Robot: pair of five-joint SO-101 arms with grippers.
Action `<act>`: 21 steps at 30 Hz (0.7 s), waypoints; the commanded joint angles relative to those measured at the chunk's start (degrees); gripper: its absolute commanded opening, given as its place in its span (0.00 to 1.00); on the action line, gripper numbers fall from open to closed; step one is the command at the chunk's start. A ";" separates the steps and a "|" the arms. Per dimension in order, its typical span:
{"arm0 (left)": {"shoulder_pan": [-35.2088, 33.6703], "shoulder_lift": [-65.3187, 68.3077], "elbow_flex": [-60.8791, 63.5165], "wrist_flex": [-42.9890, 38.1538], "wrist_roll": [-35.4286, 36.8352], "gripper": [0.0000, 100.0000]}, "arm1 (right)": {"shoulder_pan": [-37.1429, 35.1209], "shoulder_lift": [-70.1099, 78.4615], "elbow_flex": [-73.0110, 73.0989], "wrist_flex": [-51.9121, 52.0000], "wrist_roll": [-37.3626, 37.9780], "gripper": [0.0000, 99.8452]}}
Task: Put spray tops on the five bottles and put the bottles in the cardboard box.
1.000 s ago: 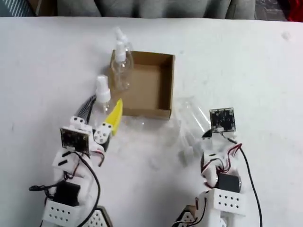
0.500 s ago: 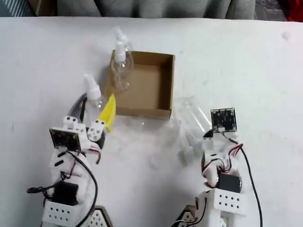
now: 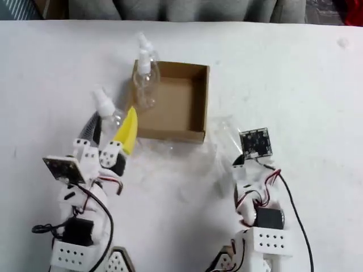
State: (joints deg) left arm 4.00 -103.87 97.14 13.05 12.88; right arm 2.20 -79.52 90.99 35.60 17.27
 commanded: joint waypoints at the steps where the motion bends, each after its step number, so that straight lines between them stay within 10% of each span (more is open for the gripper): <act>1: -1.89 -0.92 -0.18 -1.93 1.85 0.02 | -0.92 -1.01 -2.02 -1.10 -4.40 0.02; 13: -6.46 -0.84 -0.70 -2.20 6.77 0.02 | -31.25 -15.96 -10.46 -17.36 -19.25 0.02; 21: -9.80 -0.84 -1.93 -2.29 11.60 0.02 | -36.70 -9.89 -10.20 -22.55 -27.25 0.02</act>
State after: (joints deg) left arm -4.88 -103.87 97.14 13.05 23.08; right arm -32.44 -93.58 83.43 14.95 -5.49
